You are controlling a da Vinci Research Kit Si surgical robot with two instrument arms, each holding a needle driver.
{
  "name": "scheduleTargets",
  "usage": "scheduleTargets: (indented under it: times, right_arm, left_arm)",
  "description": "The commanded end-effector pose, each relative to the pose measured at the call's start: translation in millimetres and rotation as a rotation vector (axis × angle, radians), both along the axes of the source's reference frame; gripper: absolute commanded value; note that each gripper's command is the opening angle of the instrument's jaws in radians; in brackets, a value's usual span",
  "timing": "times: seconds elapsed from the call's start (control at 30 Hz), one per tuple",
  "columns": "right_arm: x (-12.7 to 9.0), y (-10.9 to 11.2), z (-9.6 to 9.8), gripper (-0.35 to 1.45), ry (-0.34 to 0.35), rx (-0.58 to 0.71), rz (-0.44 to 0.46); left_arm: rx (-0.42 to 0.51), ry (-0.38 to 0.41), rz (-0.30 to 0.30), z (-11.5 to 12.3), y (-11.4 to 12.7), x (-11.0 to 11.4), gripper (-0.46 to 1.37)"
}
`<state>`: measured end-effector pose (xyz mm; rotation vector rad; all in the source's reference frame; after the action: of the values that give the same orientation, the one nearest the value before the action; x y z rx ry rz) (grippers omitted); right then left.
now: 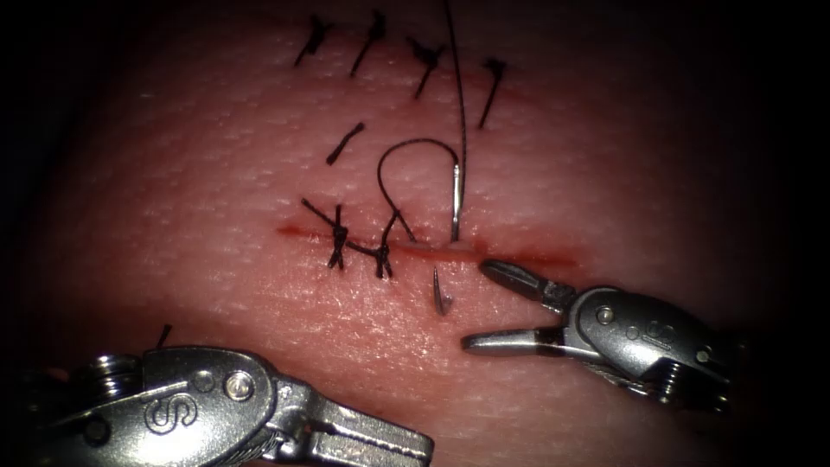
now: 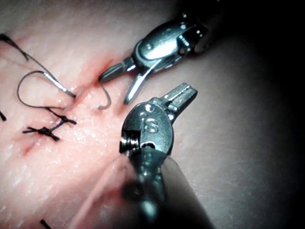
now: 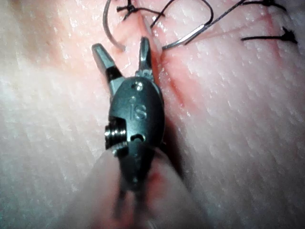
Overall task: Wound Closure
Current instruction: Use the left gripper to grab the needle tip and extract it from the wound.
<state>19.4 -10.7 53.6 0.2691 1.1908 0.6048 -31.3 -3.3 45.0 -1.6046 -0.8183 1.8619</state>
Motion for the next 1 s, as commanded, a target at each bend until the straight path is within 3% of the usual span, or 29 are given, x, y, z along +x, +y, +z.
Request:
scheduleTargets:
  times: [0.03,0.33,0.57,0.73,0.8,0.83,0.9,1.0]
  right_arm:
    - [-0.1,0.0,-0.1,0.48,-0.001,0.001,0.000]
    - [-0.4,0.1,-0.2,0.49,0.003,0.001,-0.001]
    - [-0.7,0.2,-0.6,0.49,0.005,0.005,-0.003]
    - [-1.1,0.2,-0.8,0.48,0.007,0.001,-0.008]
    - [-1.3,0.2,-0.8,0.48,0.007,0.001,-0.009]
    - [-1.4,0.3,-0.8,0.48,0.008,0.001,-0.010]
    - [-1.6,0.3,-0.8,0.48,0.010,0.002,-0.014]
    - [-1.9,0.3,-0.9,0.48,0.012,0.003,-0.016]
  left_arm:
    - [0.001,-0.005,0.004,0.1,0.0,-0.1,-0.35]
    - [-0.017,0.006,-0.008,0.5,-0.1,0.2,-0.35]
    - [-0.040,0.027,-0.035,2.1,-0.3,0.4,-0.35]
    - [-0.089,0.110,-0.047,4.4,-0.3,0.6,-0.35]
    - [-0.096,0.139,-0.072,5.1,-0.3,0.7,-0.25]
    - [-0.098,0.150,-0.087,5.6,-0.3,0.8,-0.07]
    - [-0.102,0.172,-0.115,6.4,-0.3,1.2,0.08]
    - [-0.101,0.189,-0.118,7.1,-0.3,1.7,0.19]
